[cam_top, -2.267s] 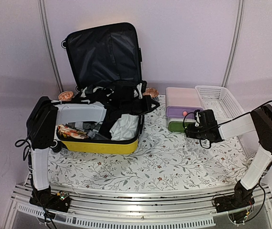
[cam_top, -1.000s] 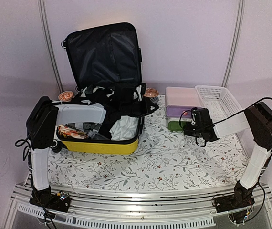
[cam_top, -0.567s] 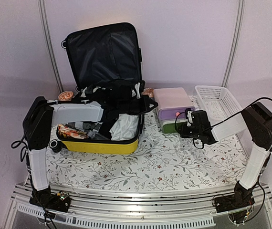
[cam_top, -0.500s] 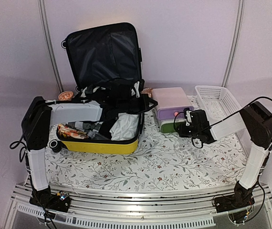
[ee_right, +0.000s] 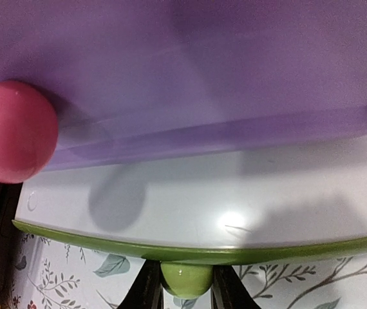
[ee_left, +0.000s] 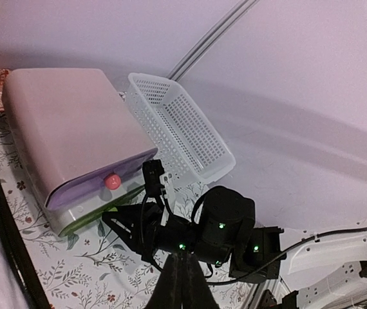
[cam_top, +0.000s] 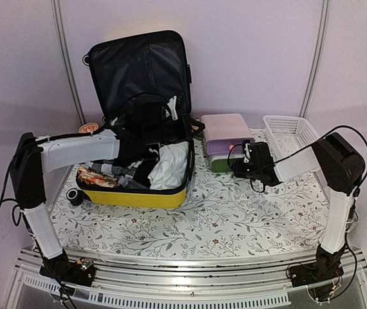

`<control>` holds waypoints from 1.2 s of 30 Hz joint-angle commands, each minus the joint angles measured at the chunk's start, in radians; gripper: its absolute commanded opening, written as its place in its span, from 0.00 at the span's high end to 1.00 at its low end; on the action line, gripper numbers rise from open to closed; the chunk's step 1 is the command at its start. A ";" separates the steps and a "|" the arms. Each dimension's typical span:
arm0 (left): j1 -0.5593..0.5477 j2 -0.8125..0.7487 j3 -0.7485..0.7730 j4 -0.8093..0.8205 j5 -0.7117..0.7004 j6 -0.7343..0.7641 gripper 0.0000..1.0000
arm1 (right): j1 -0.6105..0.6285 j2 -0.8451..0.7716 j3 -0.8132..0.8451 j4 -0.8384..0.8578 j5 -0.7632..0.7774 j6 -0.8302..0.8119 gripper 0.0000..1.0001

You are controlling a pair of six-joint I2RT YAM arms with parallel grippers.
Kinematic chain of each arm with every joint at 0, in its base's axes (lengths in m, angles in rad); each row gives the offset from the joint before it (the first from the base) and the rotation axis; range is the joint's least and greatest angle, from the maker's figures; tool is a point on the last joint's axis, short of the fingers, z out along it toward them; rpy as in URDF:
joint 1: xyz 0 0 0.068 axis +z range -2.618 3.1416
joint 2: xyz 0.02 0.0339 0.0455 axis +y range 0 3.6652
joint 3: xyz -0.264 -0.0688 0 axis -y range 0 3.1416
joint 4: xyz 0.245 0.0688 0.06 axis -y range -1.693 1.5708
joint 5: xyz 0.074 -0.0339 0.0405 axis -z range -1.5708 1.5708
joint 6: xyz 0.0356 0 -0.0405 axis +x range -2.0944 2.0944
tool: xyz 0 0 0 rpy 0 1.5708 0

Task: Open, take out, and arrange the luggage
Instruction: Move the storage box to the corner of the board, then move the bin to the center of the board.

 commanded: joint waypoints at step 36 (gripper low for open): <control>0.138 -0.270 -0.192 -0.276 -0.043 0.174 0.89 | -0.299 -0.493 0.039 -0.543 -0.024 -0.125 0.39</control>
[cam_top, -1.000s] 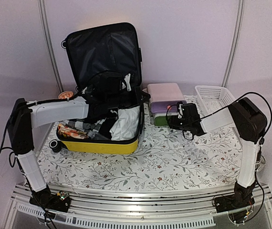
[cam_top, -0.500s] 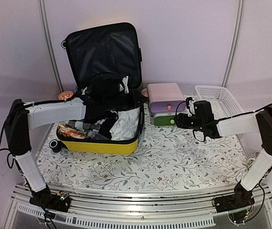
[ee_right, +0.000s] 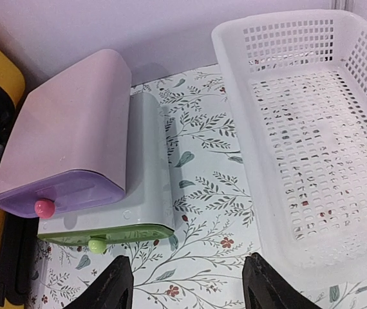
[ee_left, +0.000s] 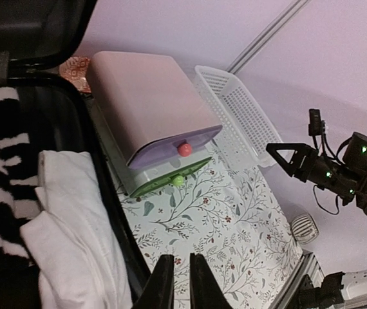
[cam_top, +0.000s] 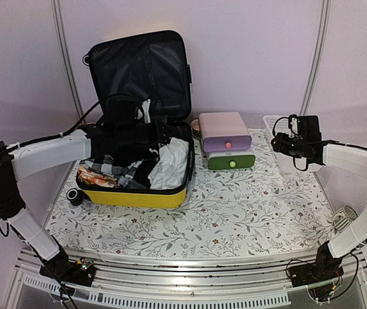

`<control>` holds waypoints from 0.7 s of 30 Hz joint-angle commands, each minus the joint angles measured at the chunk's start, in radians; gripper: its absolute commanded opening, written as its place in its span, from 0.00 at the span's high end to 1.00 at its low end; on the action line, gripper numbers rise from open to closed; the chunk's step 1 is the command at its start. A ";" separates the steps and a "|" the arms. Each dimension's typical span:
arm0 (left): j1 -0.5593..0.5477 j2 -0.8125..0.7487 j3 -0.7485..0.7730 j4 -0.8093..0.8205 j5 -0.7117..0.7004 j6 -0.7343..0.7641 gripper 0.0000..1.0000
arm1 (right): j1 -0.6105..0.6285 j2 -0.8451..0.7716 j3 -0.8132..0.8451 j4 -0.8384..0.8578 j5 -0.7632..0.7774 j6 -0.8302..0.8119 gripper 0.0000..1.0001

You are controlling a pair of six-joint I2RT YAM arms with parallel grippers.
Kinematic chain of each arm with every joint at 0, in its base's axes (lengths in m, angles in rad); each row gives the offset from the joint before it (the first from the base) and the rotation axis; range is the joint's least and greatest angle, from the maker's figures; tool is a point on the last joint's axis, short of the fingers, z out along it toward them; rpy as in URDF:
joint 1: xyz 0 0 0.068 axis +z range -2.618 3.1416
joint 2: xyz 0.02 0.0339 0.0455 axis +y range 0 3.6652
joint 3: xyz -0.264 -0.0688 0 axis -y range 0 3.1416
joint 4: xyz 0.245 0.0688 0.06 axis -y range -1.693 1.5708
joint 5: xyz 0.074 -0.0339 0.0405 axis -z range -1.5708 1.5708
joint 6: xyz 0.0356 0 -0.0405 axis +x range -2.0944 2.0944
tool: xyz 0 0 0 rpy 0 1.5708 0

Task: Open, take out, and arrange the luggage
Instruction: Move the bin to the center of the board.

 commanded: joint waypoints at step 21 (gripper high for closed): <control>0.244 -0.458 -0.176 -0.240 -0.010 0.194 0.37 | -0.112 0.208 0.269 -0.337 0.028 -0.096 0.26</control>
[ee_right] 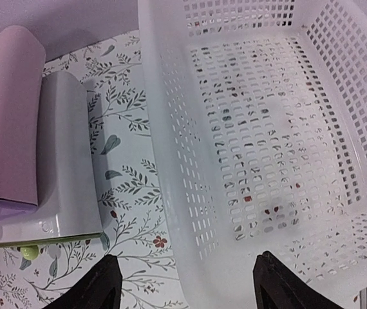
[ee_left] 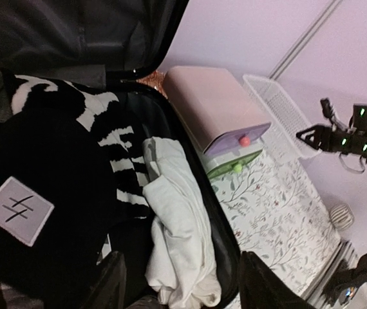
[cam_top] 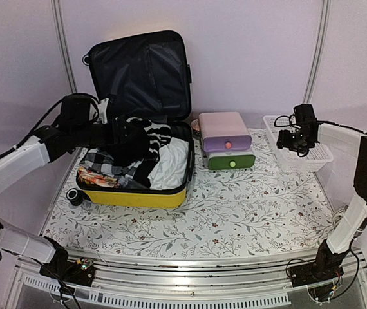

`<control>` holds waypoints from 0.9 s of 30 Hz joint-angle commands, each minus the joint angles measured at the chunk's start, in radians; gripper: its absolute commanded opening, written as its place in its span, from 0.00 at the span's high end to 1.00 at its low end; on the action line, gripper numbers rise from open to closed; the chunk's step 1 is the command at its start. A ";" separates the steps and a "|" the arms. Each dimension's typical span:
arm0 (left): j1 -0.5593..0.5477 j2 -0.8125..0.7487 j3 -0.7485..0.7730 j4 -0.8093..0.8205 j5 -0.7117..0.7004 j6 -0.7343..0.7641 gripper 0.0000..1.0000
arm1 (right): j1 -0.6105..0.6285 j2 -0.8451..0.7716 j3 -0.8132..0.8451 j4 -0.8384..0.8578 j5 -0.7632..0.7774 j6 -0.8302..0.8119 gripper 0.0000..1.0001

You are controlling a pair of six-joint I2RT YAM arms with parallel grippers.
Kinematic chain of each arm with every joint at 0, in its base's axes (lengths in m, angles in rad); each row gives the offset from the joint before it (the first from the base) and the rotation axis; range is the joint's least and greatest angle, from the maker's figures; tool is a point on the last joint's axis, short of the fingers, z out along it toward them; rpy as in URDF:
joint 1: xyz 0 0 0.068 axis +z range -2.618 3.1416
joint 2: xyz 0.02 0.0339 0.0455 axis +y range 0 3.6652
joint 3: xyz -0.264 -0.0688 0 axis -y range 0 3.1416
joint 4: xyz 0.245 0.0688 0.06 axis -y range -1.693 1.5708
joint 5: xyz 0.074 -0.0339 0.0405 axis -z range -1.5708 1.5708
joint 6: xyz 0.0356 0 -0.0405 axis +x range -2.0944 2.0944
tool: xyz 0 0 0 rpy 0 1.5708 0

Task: Open, take out, and arrange the luggage
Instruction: Move the bin to the center of the board.

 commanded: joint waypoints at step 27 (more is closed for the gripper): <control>0.030 -0.340 -0.087 -0.020 -0.194 0.134 0.26 | 0.113 0.153 0.132 -0.226 0.063 -0.057 0.83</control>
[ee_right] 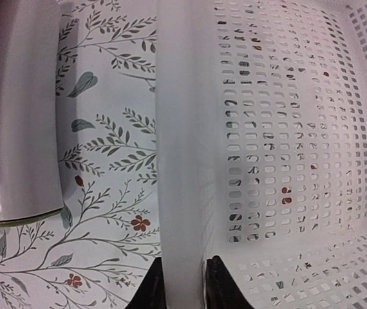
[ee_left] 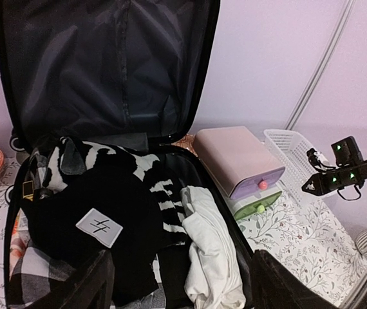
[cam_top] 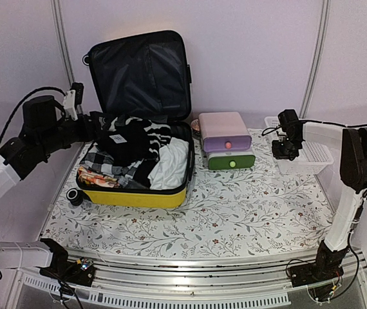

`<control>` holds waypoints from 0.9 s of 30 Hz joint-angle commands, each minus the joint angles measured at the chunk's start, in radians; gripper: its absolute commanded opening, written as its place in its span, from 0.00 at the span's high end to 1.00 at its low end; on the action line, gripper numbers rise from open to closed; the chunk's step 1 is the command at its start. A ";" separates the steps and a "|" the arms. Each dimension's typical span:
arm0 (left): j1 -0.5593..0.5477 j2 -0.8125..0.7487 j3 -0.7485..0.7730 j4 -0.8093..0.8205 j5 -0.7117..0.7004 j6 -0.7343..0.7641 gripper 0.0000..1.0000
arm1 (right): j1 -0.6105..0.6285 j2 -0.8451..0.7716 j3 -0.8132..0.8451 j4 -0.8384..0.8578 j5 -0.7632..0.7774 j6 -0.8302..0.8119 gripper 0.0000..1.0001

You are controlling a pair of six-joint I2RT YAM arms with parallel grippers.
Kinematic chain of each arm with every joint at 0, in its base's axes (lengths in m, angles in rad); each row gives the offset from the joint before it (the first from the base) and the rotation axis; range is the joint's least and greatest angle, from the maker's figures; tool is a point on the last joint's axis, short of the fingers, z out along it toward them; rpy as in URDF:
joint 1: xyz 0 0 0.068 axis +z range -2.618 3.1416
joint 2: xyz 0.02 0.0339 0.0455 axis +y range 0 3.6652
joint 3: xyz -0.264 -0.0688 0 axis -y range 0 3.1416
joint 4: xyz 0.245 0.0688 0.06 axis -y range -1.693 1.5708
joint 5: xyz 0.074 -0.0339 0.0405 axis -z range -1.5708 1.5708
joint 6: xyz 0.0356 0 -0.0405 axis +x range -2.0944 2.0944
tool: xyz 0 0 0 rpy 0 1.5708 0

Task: Open, take out, and arrange the luggage
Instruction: Move the bin to the center of the board.

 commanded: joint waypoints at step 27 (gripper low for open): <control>0.012 -0.025 -0.018 0.112 0.095 -0.042 0.22 | 0.486 -0.289 0.018 -0.147 -0.071 0.643 0.60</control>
